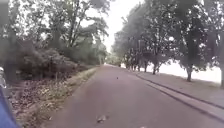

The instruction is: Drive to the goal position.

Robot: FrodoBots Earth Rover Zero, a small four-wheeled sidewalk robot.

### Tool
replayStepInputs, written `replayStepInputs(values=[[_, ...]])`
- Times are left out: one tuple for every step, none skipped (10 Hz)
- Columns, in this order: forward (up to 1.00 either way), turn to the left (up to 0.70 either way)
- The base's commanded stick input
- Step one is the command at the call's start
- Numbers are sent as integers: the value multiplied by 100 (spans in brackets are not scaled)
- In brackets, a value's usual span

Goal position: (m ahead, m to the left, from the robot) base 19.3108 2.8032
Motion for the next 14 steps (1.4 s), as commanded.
replayStepInputs(values=[[70, -1], [70, -1], [70, -1], [70, -1], [70, -1], [70, -1], [70, -1], [70, -1], [70, -1], [70, -1], [70, -1], [70, -1], [70, -1], [70, -1]])
